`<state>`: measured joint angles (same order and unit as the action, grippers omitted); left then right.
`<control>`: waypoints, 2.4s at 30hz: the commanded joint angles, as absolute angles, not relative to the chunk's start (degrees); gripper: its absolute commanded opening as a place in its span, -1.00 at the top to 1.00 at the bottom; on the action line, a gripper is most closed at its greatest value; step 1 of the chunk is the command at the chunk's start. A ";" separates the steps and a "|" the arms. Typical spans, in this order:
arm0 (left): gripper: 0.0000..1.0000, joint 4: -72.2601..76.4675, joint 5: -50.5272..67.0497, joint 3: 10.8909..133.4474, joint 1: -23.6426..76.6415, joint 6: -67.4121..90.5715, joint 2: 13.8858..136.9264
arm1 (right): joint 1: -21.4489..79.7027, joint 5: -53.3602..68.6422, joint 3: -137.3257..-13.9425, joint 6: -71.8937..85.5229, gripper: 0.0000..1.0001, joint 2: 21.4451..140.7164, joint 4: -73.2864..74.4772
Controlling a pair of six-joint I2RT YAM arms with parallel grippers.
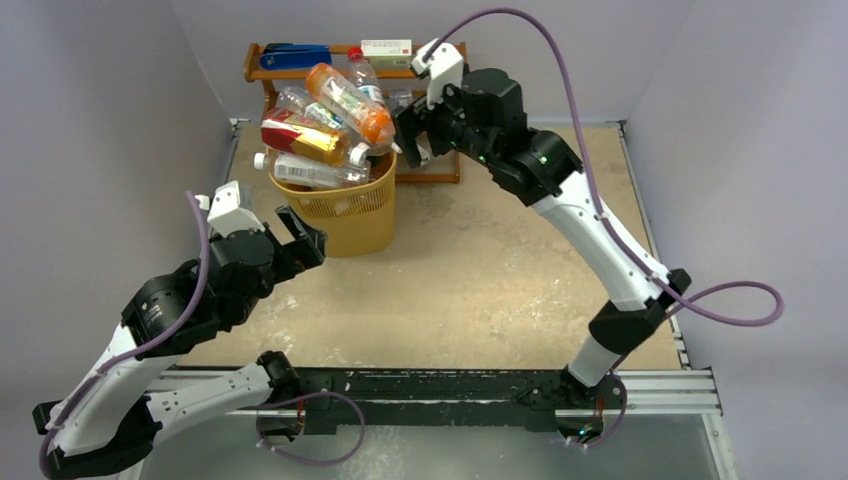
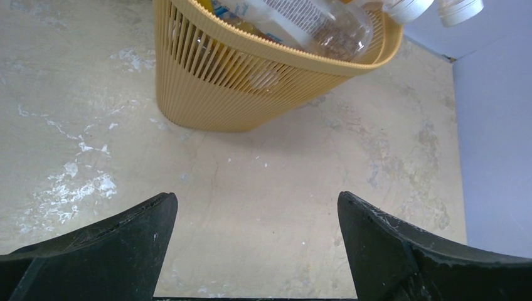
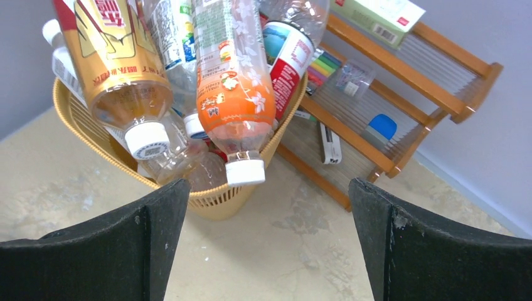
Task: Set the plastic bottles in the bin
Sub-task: Place the plastic bottle in the trash bin, then reset both arms
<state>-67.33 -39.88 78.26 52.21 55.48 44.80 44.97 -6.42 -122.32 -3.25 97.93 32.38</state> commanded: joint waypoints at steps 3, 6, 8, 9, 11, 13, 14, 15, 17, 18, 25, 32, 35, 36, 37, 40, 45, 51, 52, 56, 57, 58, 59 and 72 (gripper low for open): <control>-0.99 -59.55 -43.46 70.38 52.46 52.42 42.09 | 45.09 -14.29 -115.98 3.55 -1.00 87.46 26.11; -0.99 -59.34 -45.79 66.84 52.40 53.49 40.99 | 45.01 -17.37 -110.20 6.52 -1.00 83.04 25.24; -0.99 -58.94 -47.02 64.03 52.38 54.30 39.91 | 44.96 -19.23 -106.42 8.94 -1.00 80.02 24.77; -0.99 -58.72 -47.45 62.67 52.38 54.78 39.63 | 44.80 -19.62 -104.62 9.92 -1.00 78.62 24.64; -0.99 -57.31 -47.82 59.55 52.47 55.18 39.26 | 44.52 -21.00 -101.09 11.93 -1.00 76.13 24.76; -0.99 -56.52 -48.09 56.79 52.44 56.70 38.97 | 44.05 -22.09 -97.40 13.95 -1.00 73.81 25.04; -0.99 -56.26 -48.73 55.45 52.43 57.67 38.52 | 43.66 -22.28 -95.85 14.96 -1.00 72.44 25.24; -0.99 -56.19 -49.82 54.07 52.44 58.98 37.69 | 43.26 -22.44 -94.29 15.91 -1.00 71.51 25.50; -0.99 -55.30 -51.88 52.07 52.40 60.41 35.84 | 42.42 -22.30 -91.75 17.43 -1.00 69.89 25.78; -0.99 -55.08 -52.80 51.96 52.44 61.11 35.45 | 42.11 -22.44 -90.78 18.09 -1.00 69.27 26.16; -0.99 -53.86 -59.12 48.64 52.38 66.99 36.37 | 40.66 -22.04 -86.64 21.35 -1.00 66.61 27.50; -0.99 -53.86 -65.16 44.09 52.38 74.61 35.93 | 39.93 -21.69 -84.56 22.40 -1.00 64.08 29.34; -0.99 -50.98 -64.80 42.07 52.21 75.75 37.20 | 39.50 -21.24 -83.52 22.45 -1.00 63.19 29.63; -0.99 -50.22 -64.65 41.14 52.02 76.47 37.60 | 39.39 -21.18 -83.27 22.48 -1.00 62.95 29.83; -0.99 -49.29 -64.30 40.27 51.38 76.58 37.63 | 39.38 -21.07 -83.05 22.45 -1.00 62.70 29.90; -0.99 -45.75 -60.61 36.22 46.67 75.97 36.62 | 39.21 -20.54 -82.35 22.55 -1.00 61.90 30.04; -0.99 -35.75 -47.04 28.30 32.69 70.23 34.29 | 38.96 -19.89 -80.31 22.81 -1.00 60.70 29.52; -0.99 -26.59 -36.05 27.47 17.91 62.54 40.75 | 38.25 -19.01 -77.17 23.38 -1.00 60.00 27.82; -0.99 -25.30 -35.11 27.61 15.82 61.52 41.49 | 38.00 -18.88 -76.71 23.42 -1.00 60.09 27.60; -0.99 -19.80 -30.04 29.39 6.48 55.63 46.20 | 36.24 -18.55 -73.87 24.33 -1.00 61.00 25.96; -0.99 -18.69 -28.84 29.51 3.62 54.79 47.60 | 35.87 -18.63 -73.23 25.02 -1.00 61.46 25.66; -0.99 -16.95 -26.87 29.41 0.57 53.99 48.91 | 35.51 -19.00 -72.61 25.56 -1.00 61.89 25.70; -0.99 -15.32 -24.44 29.12 -2.26 53.42 50.12 | 35.33 -19.47 -72.07 25.96 -1.00 62.36 25.69; -0.99 0.26 -22.88 26.54 -9.80 43.93 57.08 | 18.58 -13.49 -60.33 25.16 -1.00 62.54 13.51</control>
